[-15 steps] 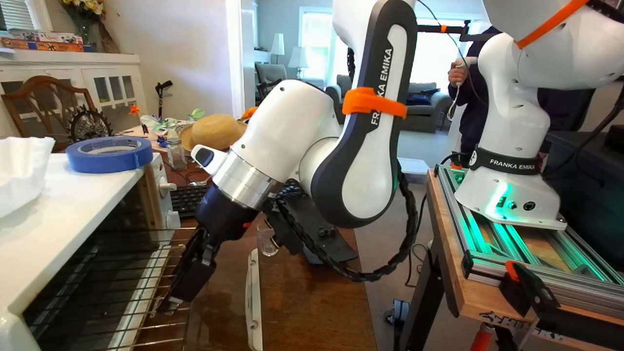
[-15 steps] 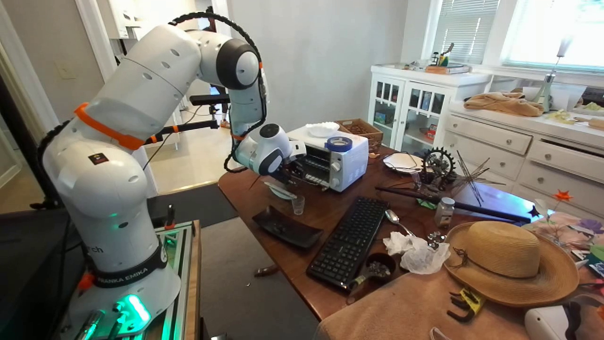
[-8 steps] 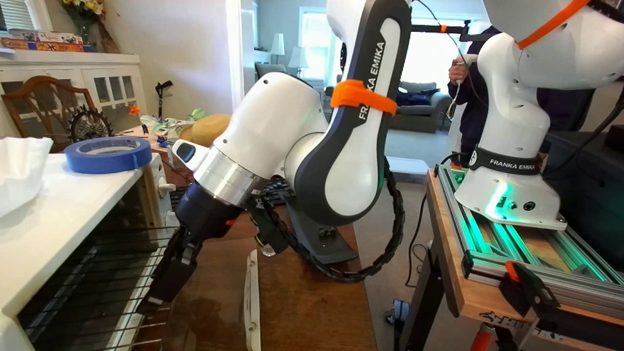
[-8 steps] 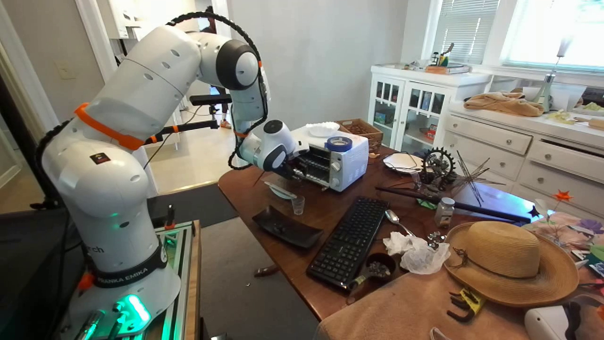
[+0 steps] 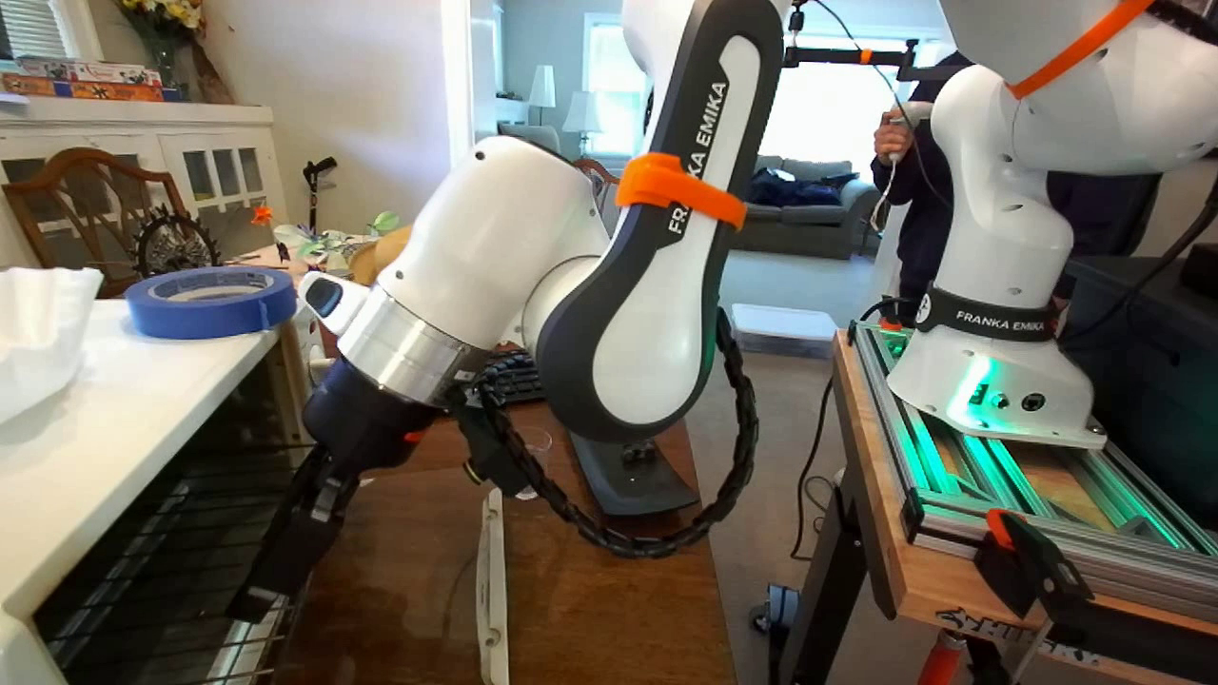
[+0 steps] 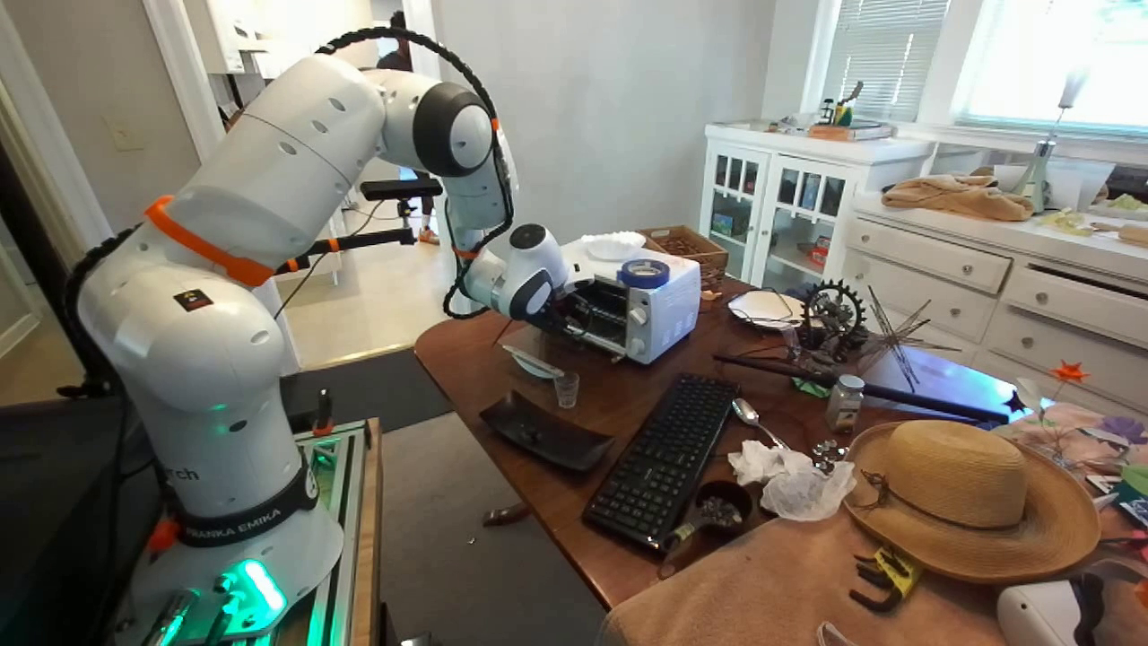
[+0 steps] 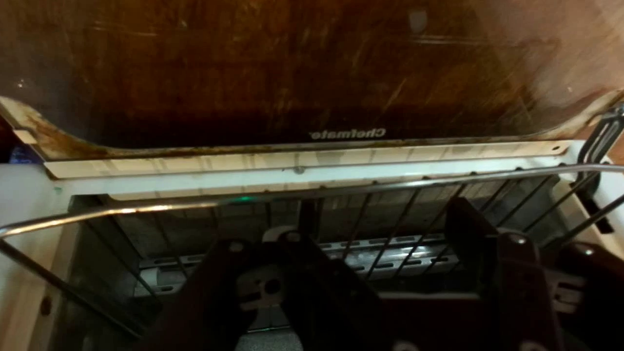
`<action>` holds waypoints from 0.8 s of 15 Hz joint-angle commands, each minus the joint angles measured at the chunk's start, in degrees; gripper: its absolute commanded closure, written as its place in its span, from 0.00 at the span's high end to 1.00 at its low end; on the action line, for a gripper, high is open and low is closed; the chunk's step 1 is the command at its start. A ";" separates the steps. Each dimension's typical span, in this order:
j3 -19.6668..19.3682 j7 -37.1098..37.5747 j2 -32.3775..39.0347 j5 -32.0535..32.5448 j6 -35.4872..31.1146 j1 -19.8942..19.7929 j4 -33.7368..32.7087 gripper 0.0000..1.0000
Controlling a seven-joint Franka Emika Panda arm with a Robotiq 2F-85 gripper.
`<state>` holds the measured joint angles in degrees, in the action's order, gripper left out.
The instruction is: Put the metal object inside the mini oven
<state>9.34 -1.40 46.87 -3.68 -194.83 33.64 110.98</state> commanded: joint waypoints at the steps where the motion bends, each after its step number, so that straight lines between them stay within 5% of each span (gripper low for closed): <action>1: -0.92 -0.76 2.05 2.34 2.38 1.01 -5.21 0.43; 12: -1.01 -0.58 8.76 4.72 9.56 0.59 -18.54 0.43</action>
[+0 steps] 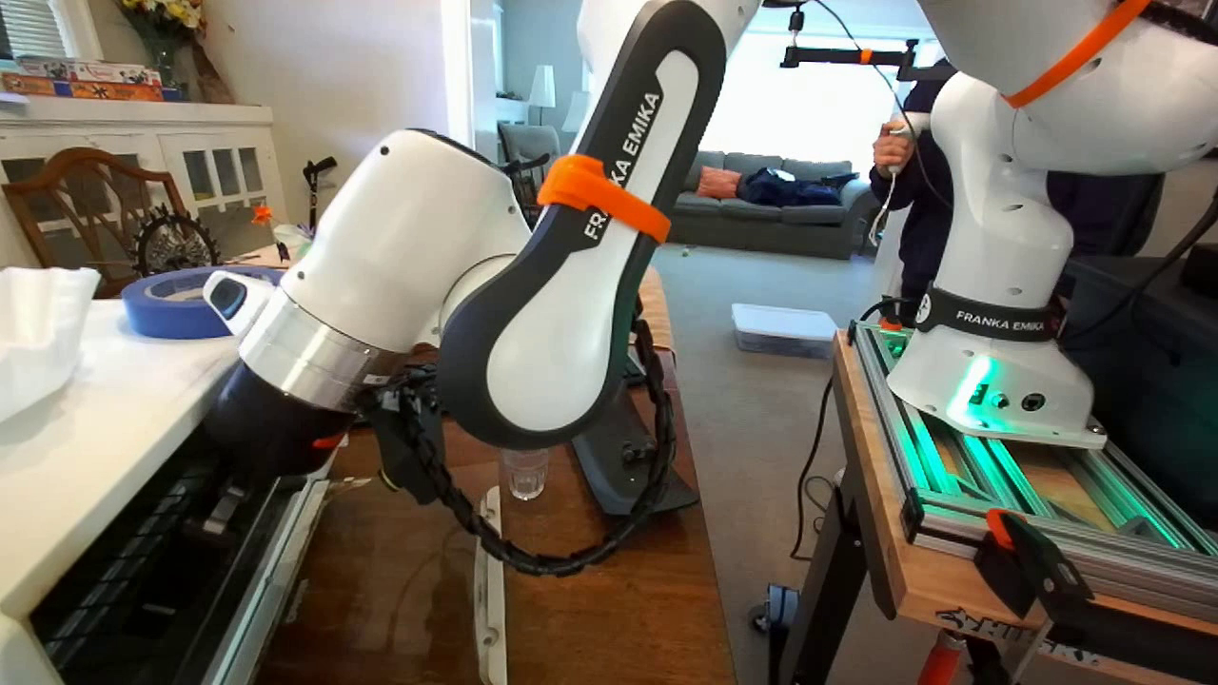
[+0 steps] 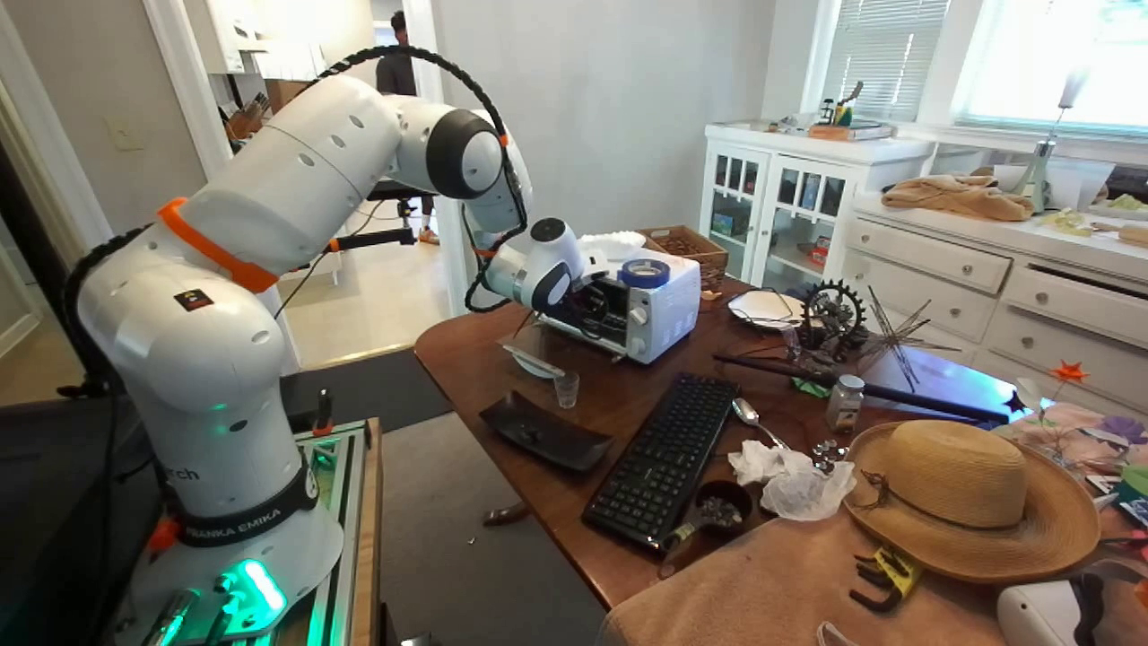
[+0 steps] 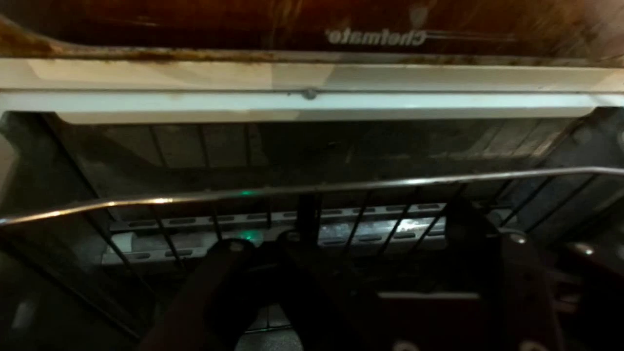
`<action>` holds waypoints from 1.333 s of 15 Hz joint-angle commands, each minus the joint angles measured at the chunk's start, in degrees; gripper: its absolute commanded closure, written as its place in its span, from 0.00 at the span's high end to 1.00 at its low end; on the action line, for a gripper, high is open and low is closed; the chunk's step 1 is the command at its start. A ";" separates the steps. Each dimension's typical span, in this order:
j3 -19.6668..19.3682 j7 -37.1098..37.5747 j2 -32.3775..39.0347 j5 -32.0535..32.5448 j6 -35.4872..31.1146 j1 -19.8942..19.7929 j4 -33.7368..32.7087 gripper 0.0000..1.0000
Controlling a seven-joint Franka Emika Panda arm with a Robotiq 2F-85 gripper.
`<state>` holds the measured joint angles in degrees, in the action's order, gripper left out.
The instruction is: Put the metal object inside the mini oven
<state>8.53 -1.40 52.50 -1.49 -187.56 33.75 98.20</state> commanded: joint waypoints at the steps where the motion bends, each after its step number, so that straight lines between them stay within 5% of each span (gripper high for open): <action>1: -0.23 -0.57 3.59 2.74 2.65 0.53 -6.67 0.43; 10: -0.86 0.30 4.37 3.16 2.71 2.39 -8.30 0.43; 11: -1.15 0.45 4.25 3.05 2.51 2.73 -7.98 0.81; 13: -1.63 0.63 4.01 2.98 2.27 3.30 -7.34 0.98; 16: -2.84 1.52 2.94 2.31 0.46 4.98 -4.67 1.00; 17: -4.38 2.01 2.16 1.96 -1.02 6.54 -3.01 0.85; 19: -5.61 2.21 0.85 1.22 -5.22 8.43 0.54 0.76; 20: -6.83 2.11 0.21 0.51 -7.45 9.86 2.35 0.78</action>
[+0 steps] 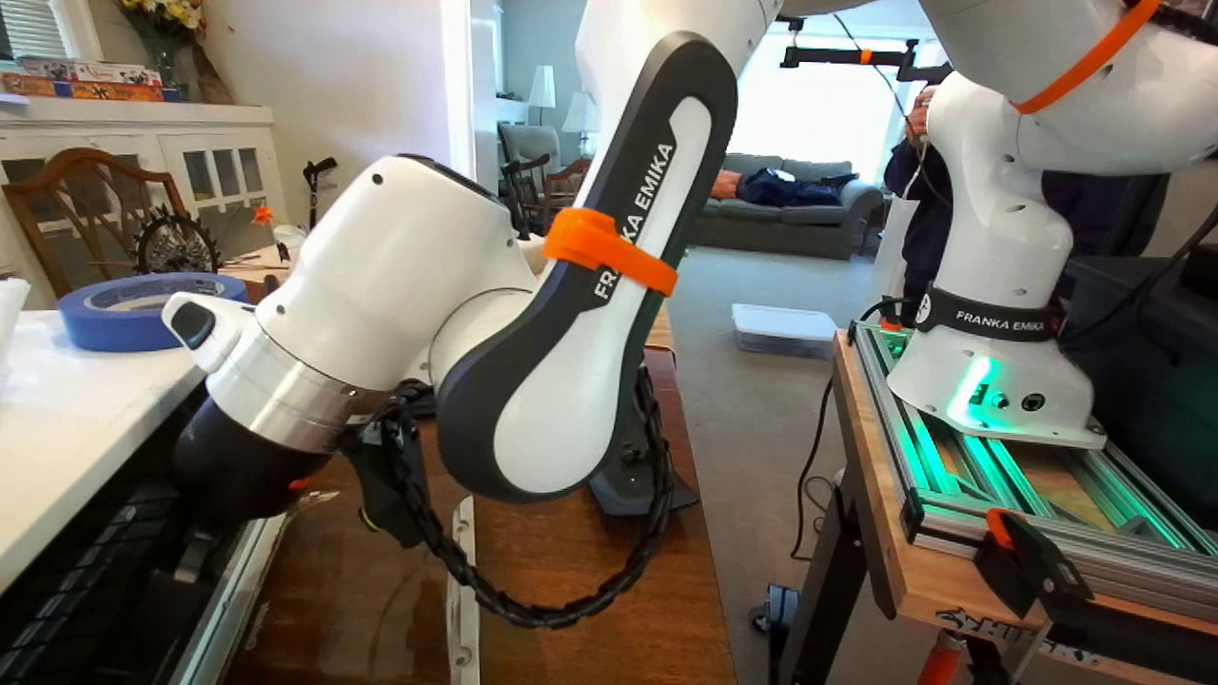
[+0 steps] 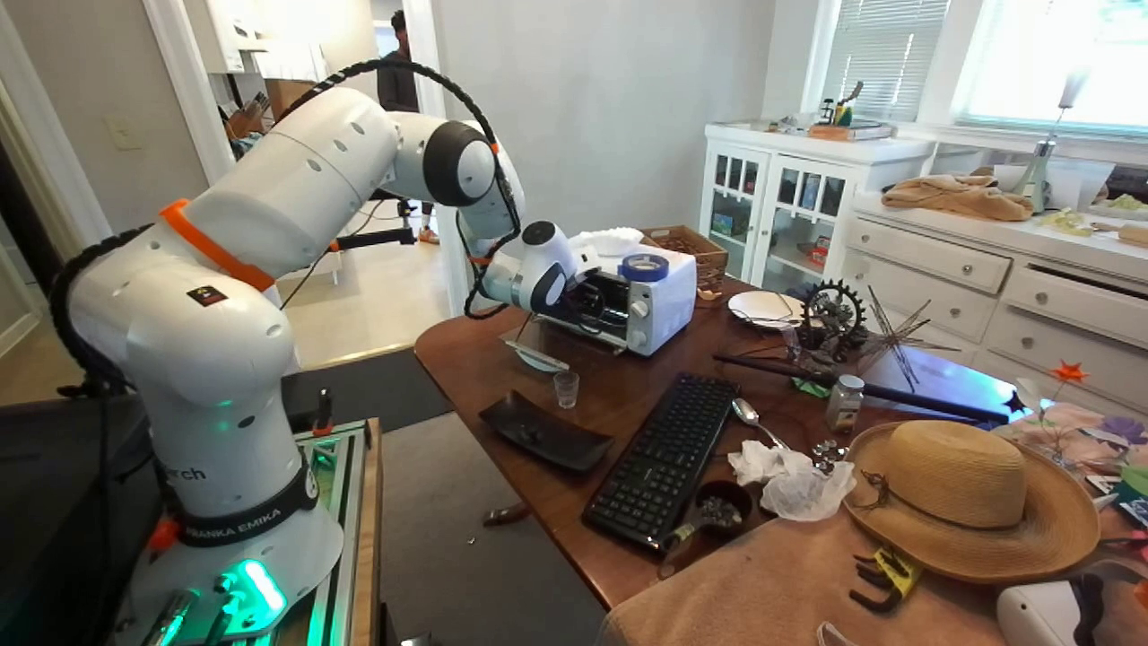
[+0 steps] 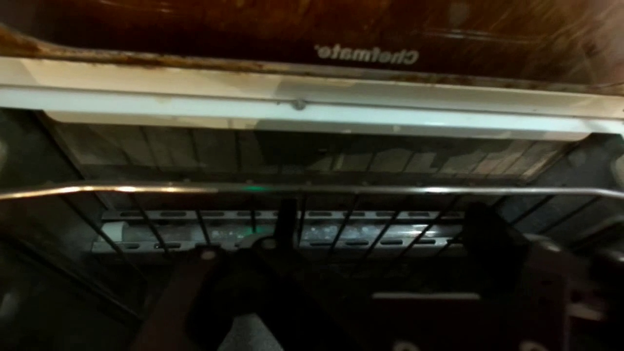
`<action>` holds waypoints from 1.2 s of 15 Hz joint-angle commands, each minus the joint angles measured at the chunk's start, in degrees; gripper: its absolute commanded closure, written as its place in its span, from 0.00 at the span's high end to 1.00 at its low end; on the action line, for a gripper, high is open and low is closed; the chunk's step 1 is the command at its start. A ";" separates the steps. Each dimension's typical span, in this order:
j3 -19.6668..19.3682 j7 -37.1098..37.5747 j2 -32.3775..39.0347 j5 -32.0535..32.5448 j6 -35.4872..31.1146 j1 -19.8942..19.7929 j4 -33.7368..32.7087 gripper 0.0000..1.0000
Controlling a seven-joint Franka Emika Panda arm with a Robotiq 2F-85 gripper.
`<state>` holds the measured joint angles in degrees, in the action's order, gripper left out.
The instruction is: Put the metal object inside the mini oven
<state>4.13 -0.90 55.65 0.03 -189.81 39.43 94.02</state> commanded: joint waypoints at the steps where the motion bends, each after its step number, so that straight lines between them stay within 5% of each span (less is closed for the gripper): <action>1: -3.77 1.36 -3.58 -1.87 -7.22 5.64 8.09 0.65; 4: -6.92 -0.02 -4.57 -5.52 -12.70 9.96 12.04 0.46; 11: -12.24 -2.55 -5.48 -16.38 -17.31 18.51 16.69 0.44; 18: -14.20 -3.20 -3.76 -17.11 -14.89 18.98 12.83 0.44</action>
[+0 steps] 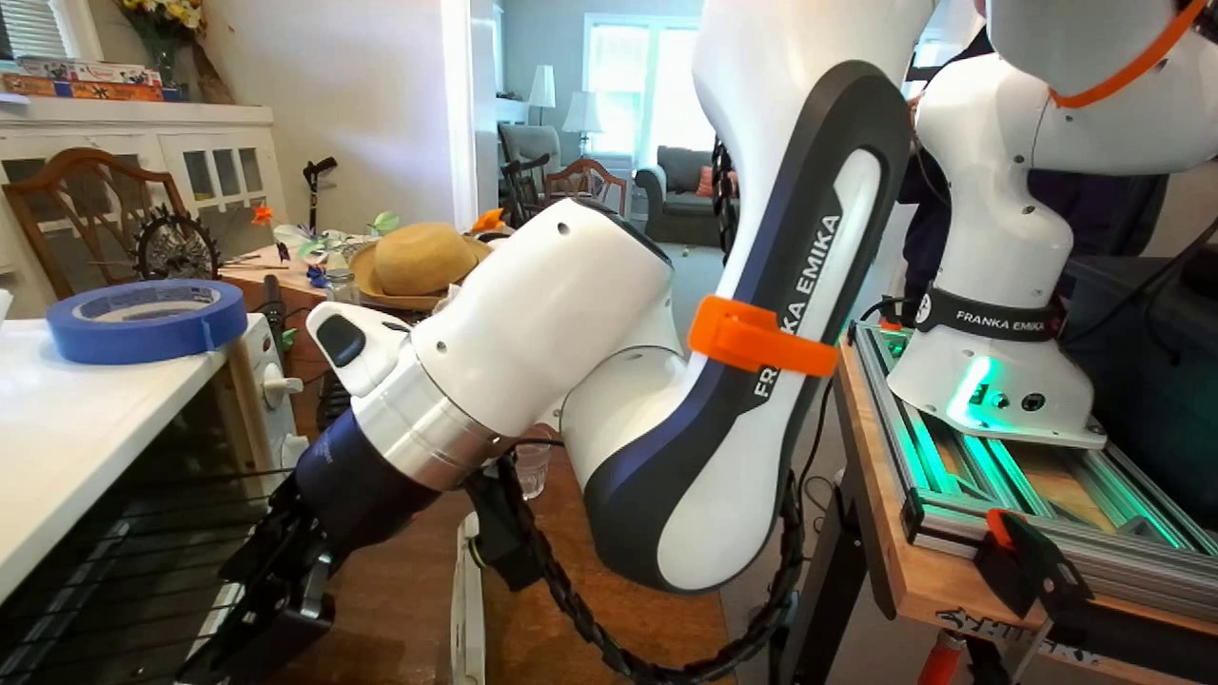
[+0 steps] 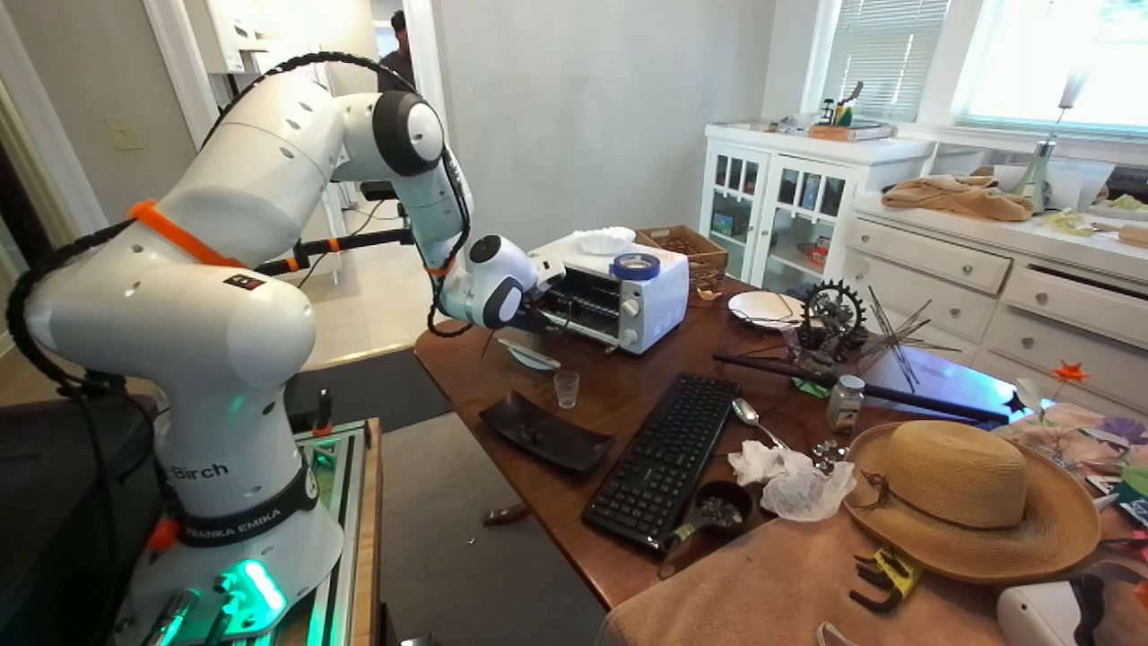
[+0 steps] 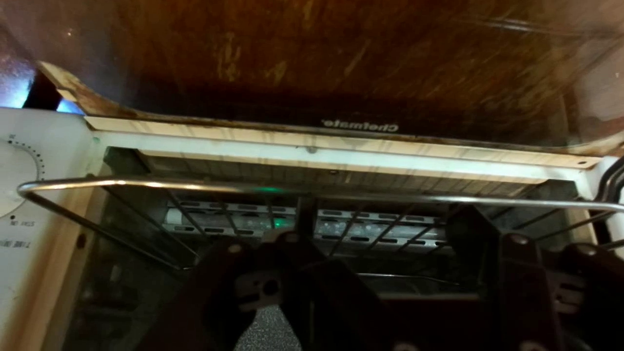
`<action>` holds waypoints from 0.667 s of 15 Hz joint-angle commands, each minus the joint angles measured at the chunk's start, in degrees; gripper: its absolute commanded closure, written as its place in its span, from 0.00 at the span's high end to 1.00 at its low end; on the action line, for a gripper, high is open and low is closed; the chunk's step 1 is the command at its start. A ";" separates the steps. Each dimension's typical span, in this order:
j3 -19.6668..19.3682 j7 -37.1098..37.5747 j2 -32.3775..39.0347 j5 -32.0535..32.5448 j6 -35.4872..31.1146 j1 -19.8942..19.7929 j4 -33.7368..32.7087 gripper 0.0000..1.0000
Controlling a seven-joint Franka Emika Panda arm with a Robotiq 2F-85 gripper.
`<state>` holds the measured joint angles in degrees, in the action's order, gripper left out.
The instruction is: Put the metal object inside the mini oven
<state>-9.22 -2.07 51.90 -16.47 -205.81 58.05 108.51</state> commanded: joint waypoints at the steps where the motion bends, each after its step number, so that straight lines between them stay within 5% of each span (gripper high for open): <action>1: -0.83 -2.02 0.53 -0.36 1.80 -0.01 -2.73 0.44; 10: -0.71 -0.28 5.55 4.15 11.92 -3.92 -14.79 0.44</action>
<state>-9.47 -2.64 54.45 -14.82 -196.89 55.92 99.61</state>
